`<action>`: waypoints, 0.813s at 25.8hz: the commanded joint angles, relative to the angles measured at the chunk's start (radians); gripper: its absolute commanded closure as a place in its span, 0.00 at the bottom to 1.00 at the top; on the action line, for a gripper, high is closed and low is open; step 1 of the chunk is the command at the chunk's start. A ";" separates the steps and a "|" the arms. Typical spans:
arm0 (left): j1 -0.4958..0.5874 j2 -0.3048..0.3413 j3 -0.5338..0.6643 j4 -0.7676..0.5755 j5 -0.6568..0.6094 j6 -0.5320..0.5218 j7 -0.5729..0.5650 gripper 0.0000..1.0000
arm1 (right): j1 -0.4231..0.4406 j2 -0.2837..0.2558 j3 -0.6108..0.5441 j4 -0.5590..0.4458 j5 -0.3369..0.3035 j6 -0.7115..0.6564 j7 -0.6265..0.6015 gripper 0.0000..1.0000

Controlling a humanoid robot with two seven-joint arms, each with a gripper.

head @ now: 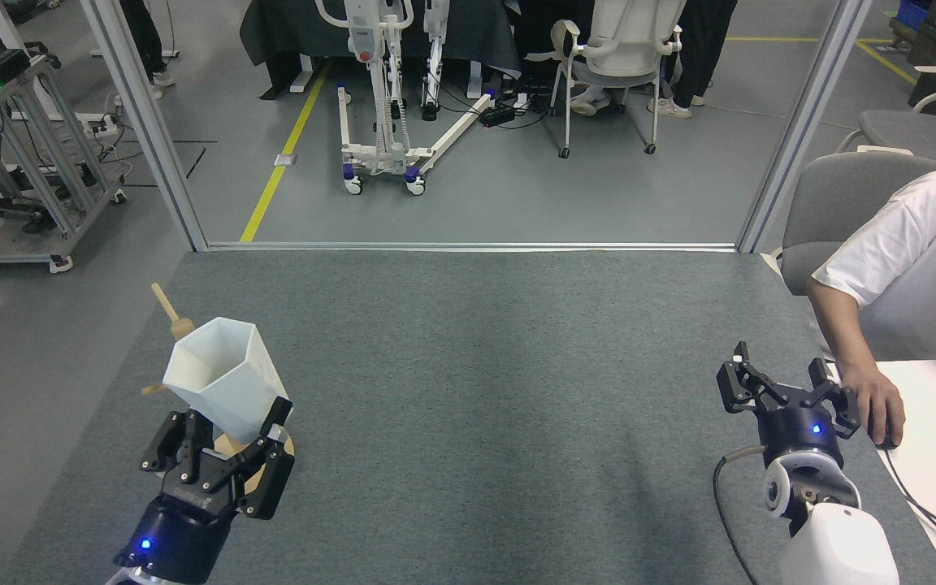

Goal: Hang cup on storage rack

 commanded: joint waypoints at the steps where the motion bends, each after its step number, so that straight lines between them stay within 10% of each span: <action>1: 0.008 0.004 0.072 -0.001 0.001 -0.029 0.010 1.00 | 0.043 -0.011 0.000 -0.039 0.000 -0.069 -0.009 0.01; 21: 0.056 0.033 0.224 0.141 -0.177 -0.080 0.188 1.00 | 0.128 0.030 0.002 -0.156 0.000 -0.075 -0.056 0.01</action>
